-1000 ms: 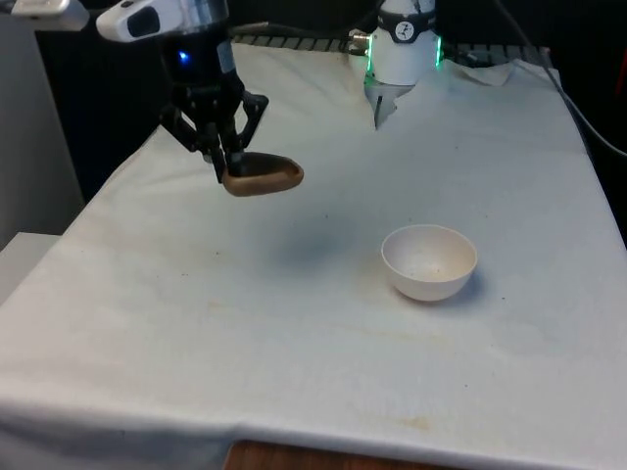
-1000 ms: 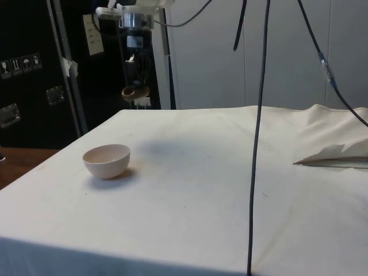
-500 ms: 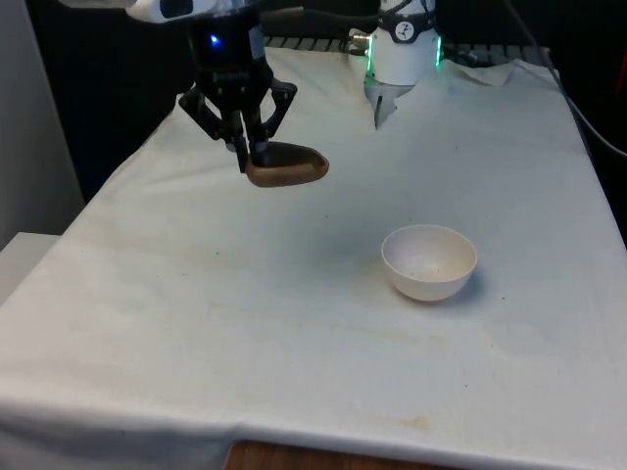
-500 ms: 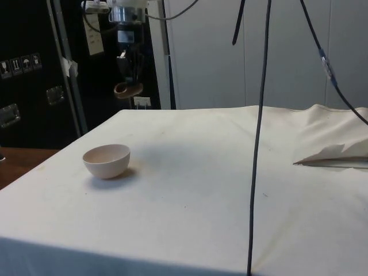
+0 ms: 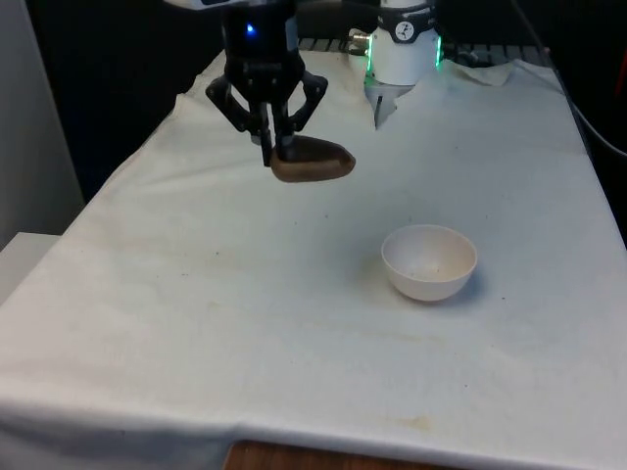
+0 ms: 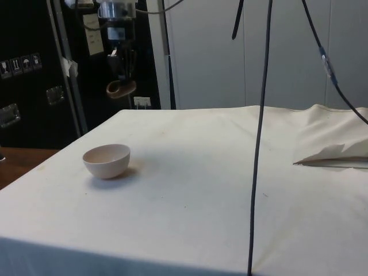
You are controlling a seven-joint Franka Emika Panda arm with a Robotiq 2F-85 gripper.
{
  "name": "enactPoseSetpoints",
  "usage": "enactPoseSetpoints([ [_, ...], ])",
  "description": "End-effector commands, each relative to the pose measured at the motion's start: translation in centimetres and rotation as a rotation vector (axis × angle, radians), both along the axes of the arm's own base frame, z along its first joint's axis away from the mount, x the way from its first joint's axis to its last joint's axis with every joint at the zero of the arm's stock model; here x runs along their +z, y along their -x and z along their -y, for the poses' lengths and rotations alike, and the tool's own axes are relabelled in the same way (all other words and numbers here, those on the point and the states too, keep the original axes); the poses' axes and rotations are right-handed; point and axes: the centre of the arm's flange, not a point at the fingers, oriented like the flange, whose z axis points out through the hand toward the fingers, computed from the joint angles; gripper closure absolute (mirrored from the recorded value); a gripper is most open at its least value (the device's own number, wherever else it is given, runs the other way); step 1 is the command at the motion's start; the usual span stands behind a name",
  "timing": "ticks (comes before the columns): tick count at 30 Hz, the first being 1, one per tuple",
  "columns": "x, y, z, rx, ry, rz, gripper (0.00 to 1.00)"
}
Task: Pour the coffee beans from the cup into the bowl.
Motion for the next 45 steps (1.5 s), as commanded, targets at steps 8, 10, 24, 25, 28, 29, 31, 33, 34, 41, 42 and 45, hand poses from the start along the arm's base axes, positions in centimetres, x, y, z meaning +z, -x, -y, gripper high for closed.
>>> enactPoseSetpoints([
  [8,0.7,-0.1,-2.3,0.002,0.024,-0.005,1.0],
  [10,0.4,-0.3,-2.4,0.006,0.019,-0.009,1.0],
  [24,0.6,0.1,-5.9,0.012,0.066,-0.024,1.0],
  [25,0.6,0.1,-6.2,0.013,0.07,-0.025,1.0],
  [28,0.6,0.2,-6.9,0.015,0.083,-0.029,1.0],
  [29,0.6,0.2,-7.2,0.015,0.088,-0.029,1.0],
  [31,0.6,0.2,-7.6,0.016,0.097,-0.032,1.0],
  [33,0.6,0.2,-8.2,0.017,0.108,-0.034,1.0],
  [34,0.6,0.2,-8.4,0.018,0.112,-0.034,1.0],
  [41,0.5,0.4,-10.5,0.021,0.153,-0.041,1.0],
  [42,0.5,0.4,-10.5,0.021,0.153,-0.041,1.0],
  [45,0.5,0.4,-11.2,0.023,0.169,-0.042,1.0],
])
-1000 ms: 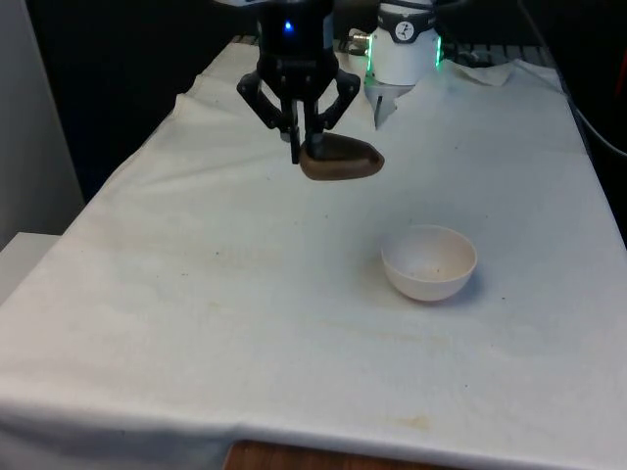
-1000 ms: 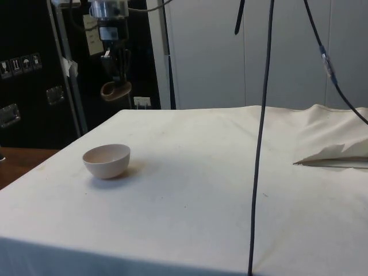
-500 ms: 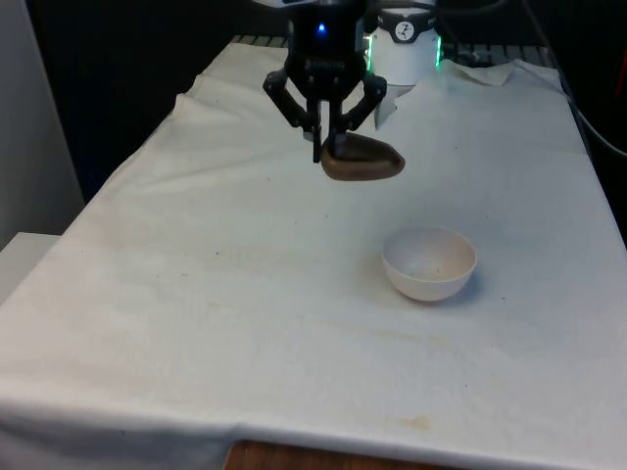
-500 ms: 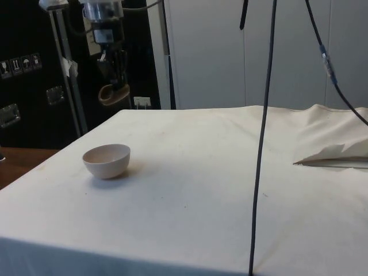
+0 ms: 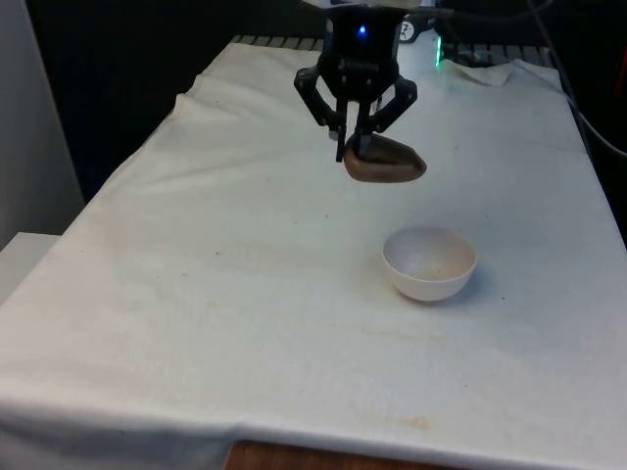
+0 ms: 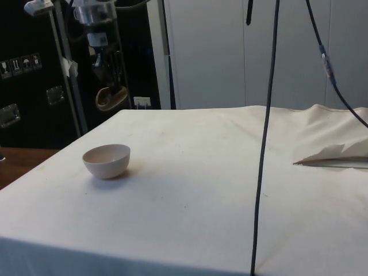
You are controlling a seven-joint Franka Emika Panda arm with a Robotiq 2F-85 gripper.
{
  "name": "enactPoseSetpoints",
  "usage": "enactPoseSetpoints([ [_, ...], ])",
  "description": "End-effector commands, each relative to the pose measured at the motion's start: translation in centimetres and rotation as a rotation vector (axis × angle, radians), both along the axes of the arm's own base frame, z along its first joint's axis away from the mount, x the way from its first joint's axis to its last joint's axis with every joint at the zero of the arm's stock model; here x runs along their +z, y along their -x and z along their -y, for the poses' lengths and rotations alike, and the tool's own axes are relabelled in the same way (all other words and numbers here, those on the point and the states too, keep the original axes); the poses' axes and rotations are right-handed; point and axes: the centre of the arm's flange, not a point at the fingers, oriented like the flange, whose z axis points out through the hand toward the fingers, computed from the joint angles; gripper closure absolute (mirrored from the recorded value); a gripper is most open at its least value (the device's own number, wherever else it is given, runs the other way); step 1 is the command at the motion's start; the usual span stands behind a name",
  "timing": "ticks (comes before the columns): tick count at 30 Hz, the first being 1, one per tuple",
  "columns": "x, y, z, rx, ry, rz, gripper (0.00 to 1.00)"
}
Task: Pour the coffee beans from the cup into the bowl.
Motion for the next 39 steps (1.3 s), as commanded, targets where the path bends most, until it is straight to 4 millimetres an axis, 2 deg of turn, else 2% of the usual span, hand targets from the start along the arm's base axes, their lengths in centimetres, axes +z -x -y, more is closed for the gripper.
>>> enactPoseSetpoints([
  [1,0.2,0.1,-0.5,0.0,0.014,0.008,1.0],
  [15,-0.2,0.1,-3.8,0.007,0.114,0.009,1.0],
  [39,-0.9,0.2,-6.9,0.037,0.285,0.022,1.0],
])
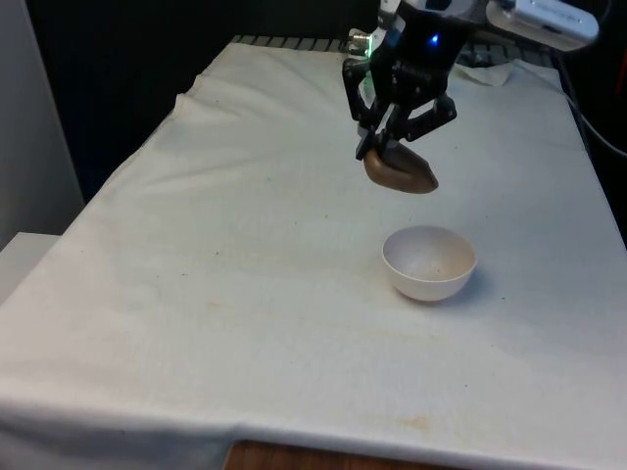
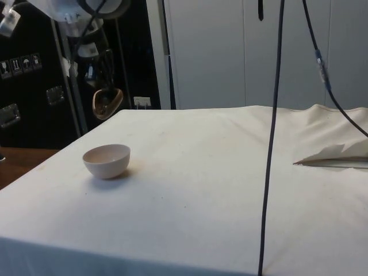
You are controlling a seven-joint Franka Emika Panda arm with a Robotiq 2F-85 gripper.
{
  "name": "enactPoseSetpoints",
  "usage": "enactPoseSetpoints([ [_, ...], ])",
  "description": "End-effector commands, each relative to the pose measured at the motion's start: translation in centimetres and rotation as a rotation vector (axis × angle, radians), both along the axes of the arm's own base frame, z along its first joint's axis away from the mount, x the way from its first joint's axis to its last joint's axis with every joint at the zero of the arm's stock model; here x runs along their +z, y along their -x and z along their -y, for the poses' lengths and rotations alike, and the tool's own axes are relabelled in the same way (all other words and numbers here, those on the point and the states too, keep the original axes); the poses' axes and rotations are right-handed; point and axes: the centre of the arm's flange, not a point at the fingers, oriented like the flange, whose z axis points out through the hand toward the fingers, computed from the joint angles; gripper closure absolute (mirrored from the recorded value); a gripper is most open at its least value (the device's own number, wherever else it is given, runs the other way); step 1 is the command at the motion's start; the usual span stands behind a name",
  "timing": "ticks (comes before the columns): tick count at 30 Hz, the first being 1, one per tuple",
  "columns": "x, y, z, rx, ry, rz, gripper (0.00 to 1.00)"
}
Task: Pour the coffee beans from the cup into the bowl.
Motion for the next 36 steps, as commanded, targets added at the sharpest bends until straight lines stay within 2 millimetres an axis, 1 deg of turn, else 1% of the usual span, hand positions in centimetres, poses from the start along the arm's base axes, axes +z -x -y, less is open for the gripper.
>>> enactPoseSetpoints([
  [1,0.0,0.0,-0.3,0.0,0.018,-0.002,1.0],
  [6,0.0,0.1,-0.7,0.008,0.041,0.005,1.0],
  [14,0.0,0.2,-1.9,0.02,0.115,0.008,1.0],
  [15,-0.1,0.2,-1.7,0.021,0.101,0.009,1.0],
  [23,-0.5,0.3,-2.9,0.037,0.193,0.016,1.0],
  [25,-0.4,0.3,-2.9,0.041,0.188,0.022,1.0],
  [36,-1.2,0.4,-4.4,0.06,0.28,0.028,1.0],
])
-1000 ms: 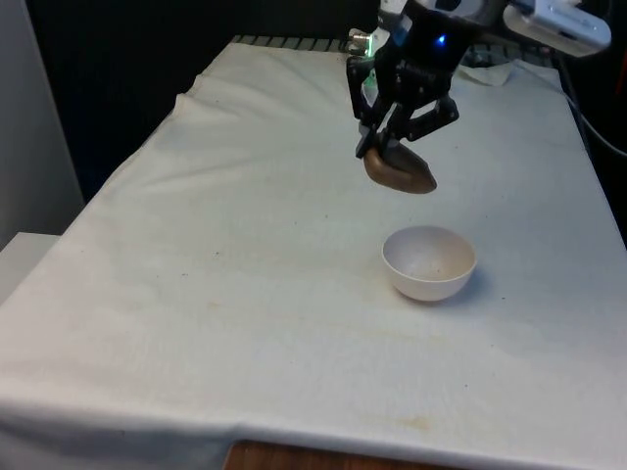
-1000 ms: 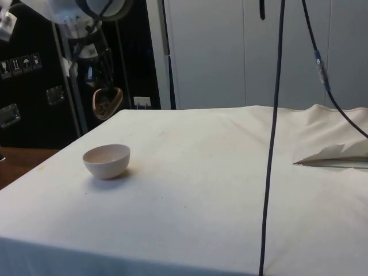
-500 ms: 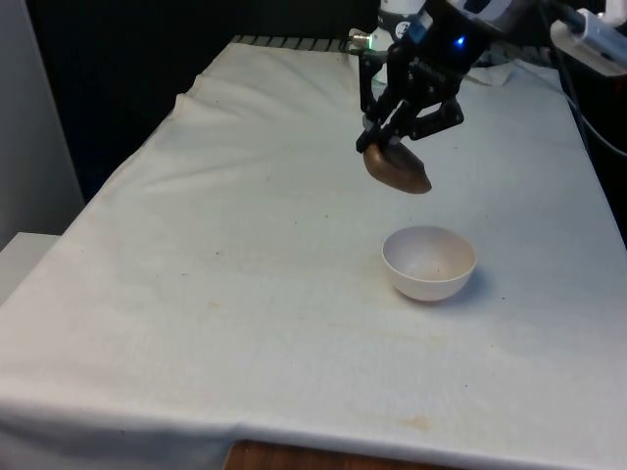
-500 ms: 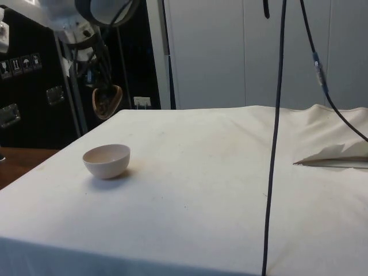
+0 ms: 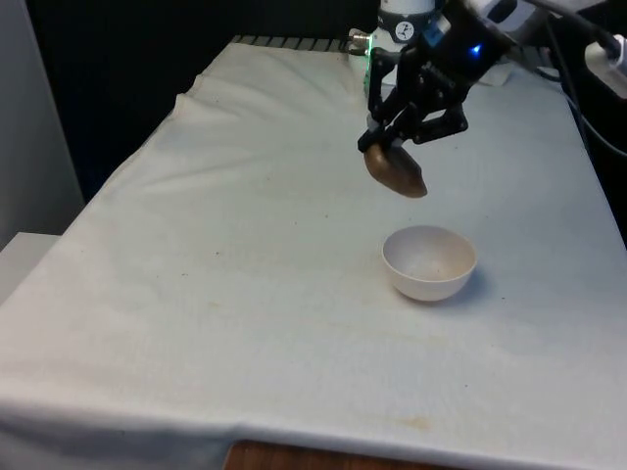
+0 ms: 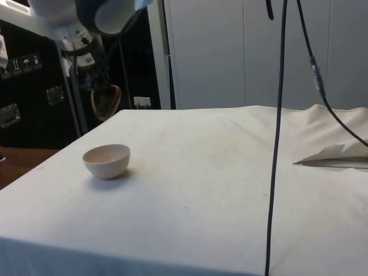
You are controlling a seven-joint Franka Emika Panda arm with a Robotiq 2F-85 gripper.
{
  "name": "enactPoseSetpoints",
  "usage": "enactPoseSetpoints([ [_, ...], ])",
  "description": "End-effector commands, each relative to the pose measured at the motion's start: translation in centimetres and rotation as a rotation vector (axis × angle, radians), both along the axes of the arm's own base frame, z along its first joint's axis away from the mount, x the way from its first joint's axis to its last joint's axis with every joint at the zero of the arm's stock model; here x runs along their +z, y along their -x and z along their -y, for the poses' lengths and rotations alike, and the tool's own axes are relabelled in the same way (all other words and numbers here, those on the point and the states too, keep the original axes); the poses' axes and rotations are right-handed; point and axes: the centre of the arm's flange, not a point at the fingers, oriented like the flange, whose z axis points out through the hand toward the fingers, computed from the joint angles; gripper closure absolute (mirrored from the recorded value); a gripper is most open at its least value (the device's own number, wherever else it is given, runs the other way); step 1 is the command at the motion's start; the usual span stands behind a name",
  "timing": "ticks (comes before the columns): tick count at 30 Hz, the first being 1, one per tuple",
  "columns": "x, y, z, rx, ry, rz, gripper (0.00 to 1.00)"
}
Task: Pour the coffee beans from the cup into the bowl.
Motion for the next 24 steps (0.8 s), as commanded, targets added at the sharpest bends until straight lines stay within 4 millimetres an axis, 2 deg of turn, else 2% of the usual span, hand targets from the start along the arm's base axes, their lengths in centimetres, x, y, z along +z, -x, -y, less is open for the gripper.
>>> enactPoseSetpoints([
  [1,-0.1,-0.1,-0.3,-0.001,0.016,-0.002,1.0],
  [24,-1.8,0.2,-3.1,0.037,0.175,0.021,1.0],
])
